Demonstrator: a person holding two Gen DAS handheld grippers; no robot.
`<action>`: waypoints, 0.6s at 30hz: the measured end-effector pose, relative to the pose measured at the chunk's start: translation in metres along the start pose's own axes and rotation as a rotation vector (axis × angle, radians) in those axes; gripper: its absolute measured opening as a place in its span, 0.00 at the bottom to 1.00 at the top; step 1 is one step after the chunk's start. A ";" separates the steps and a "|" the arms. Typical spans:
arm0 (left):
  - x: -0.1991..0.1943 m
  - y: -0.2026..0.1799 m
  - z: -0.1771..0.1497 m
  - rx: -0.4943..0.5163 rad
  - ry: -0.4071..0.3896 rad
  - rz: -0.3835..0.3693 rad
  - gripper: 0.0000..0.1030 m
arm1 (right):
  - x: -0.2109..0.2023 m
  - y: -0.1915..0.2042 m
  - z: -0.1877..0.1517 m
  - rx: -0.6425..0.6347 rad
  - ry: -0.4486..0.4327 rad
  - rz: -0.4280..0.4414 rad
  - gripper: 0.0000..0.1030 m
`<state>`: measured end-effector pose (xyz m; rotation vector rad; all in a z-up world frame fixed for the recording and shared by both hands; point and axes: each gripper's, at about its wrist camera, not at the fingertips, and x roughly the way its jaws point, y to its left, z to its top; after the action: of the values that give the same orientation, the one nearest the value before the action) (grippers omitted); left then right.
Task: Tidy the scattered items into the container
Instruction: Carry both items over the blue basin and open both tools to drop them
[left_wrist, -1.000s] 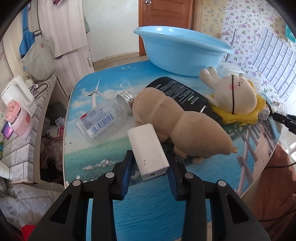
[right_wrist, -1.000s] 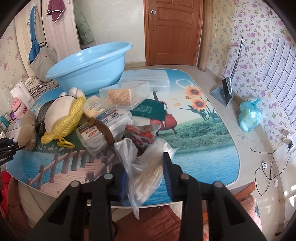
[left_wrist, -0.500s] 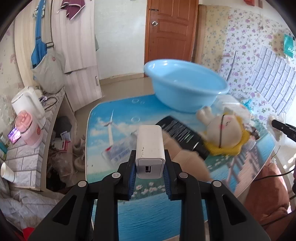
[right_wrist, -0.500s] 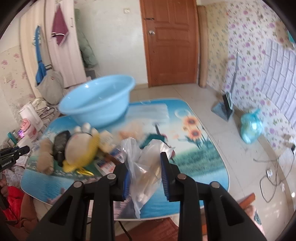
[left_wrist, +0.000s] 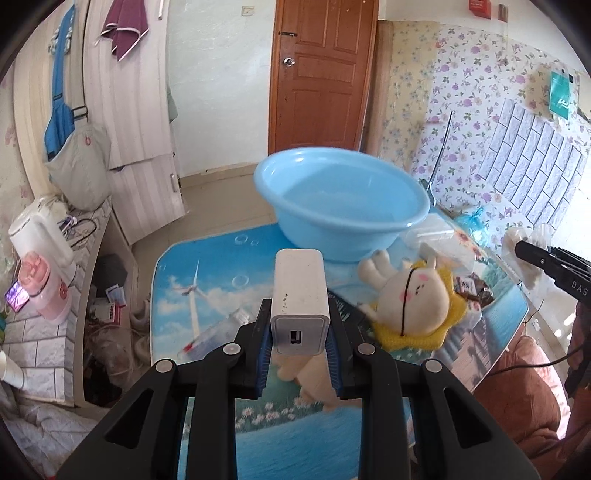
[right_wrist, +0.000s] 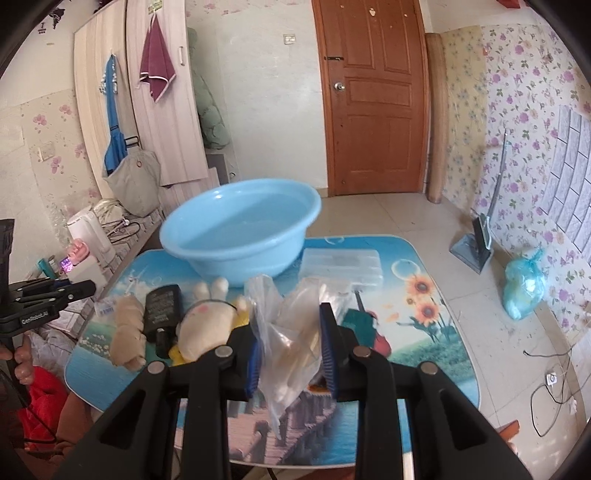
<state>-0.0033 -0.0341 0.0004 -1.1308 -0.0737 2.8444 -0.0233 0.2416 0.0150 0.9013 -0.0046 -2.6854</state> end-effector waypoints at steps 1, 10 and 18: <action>0.000 -0.002 0.005 0.003 -0.006 -0.004 0.23 | 0.000 0.003 0.003 -0.004 -0.007 0.009 0.26; 0.014 -0.013 0.040 0.020 -0.034 -0.041 0.23 | 0.008 0.023 0.034 -0.046 -0.062 0.092 0.26; 0.045 -0.026 0.072 0.049 -0.028 -0.067 0.23 | 0.055 0.034 0.061 -0.058 -0.037 0.165 0.26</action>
<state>-0.0834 -0.0053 0.0237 -1.0582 -0.0430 2.7876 -0.0911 0.1877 0.0345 0.7979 -0.0084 -2.5353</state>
